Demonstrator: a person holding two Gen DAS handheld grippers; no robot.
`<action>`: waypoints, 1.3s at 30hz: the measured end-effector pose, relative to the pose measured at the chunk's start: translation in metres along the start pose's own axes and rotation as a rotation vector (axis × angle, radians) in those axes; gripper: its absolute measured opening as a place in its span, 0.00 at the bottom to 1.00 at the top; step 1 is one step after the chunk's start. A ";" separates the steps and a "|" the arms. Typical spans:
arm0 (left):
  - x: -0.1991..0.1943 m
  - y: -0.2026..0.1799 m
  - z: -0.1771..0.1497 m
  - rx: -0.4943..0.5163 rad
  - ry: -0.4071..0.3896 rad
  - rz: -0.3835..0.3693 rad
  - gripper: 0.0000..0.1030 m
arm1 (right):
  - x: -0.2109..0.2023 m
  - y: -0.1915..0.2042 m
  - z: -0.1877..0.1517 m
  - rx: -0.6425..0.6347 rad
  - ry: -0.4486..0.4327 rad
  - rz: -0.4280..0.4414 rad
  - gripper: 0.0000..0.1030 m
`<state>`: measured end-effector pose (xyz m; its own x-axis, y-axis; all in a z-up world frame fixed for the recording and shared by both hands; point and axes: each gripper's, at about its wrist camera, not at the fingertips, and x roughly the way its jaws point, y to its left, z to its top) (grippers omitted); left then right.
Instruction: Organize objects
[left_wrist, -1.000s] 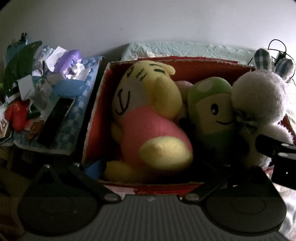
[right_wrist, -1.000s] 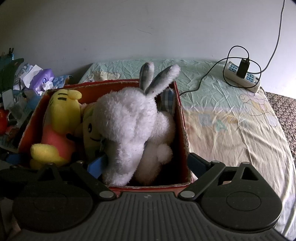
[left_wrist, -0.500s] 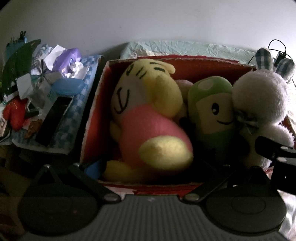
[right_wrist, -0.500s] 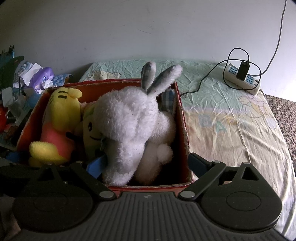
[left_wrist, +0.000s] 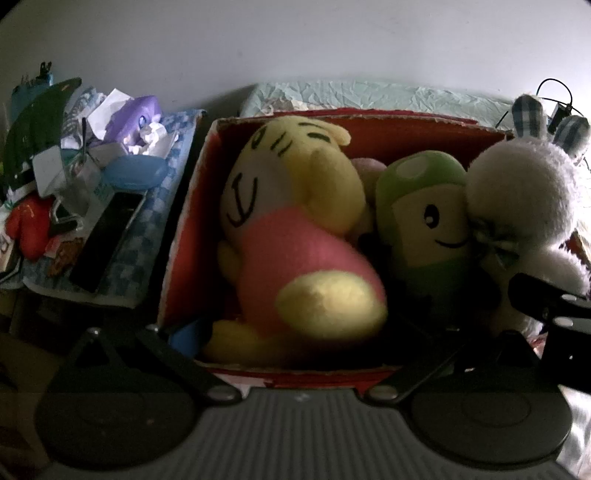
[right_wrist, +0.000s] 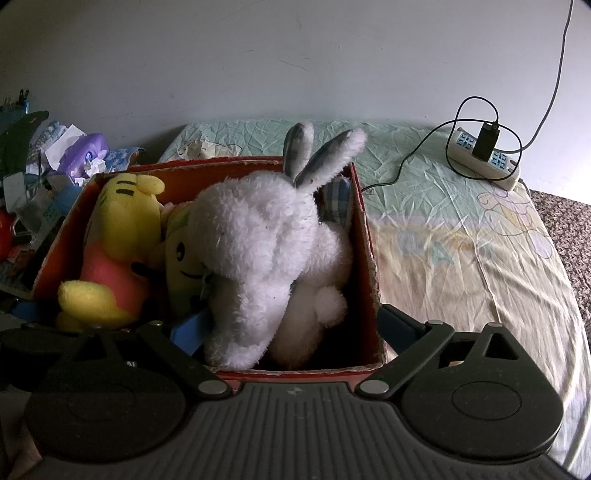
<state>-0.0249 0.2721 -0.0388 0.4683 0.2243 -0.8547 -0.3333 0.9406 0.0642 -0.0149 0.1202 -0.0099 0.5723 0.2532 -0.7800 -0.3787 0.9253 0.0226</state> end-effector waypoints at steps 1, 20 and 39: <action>0.000 0.000 0.000 -0.001 0.001 -0.001 1.00 | 0.000 0.000 0.000 0.000 0.000 0.000 0.95; 0.002 0.000 0.000 -0.003 -0.003 -0.010 1.00 | 0.000 0.001 -0.001 0.000 -0.004 0.000 0.97; 0.005 0.004 0.001 -0.006 0.001 -0.044 1.00 | 0.000 0.000 0.001 -0.001 -0.008 -0.003 0.98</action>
<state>-0.0231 0.2772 -0.0423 0.4819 0.1824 -0.8570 -0.3169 0.9482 0.0236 -0.0144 0.1209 -0.0090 0.5794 0.2528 -0.7749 -0.3774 0.9258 0.0198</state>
